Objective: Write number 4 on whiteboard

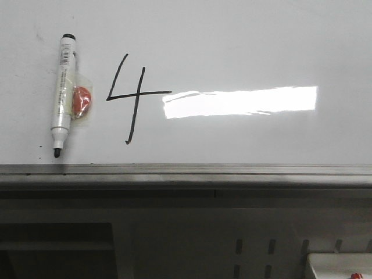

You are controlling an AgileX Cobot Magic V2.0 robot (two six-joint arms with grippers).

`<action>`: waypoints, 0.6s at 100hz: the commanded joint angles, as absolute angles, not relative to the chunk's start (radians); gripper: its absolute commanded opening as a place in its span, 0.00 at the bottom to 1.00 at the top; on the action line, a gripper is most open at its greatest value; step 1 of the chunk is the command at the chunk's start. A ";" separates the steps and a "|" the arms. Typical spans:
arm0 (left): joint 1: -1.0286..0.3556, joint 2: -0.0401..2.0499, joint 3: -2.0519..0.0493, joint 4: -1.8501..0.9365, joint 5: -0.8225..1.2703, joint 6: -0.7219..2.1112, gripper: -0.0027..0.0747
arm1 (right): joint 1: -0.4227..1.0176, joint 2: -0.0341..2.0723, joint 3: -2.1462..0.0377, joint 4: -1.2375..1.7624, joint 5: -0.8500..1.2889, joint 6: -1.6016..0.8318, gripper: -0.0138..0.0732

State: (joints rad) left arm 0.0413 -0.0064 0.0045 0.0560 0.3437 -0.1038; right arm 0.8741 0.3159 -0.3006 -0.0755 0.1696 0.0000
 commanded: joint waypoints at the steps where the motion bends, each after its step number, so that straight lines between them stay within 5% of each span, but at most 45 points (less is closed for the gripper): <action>1: 0.041 -0.032 0.038 0.046 0.299 -0.112 0.01 | 0.869 0.321 -0.328 -0.089 0.091 -0.013 0.08; 60: 0.041 -0.032 0.038 0.046 0.299 -0.112 0.01 | 0.869 0.321 -0.324 -0.089 0.097 -0.013 0.08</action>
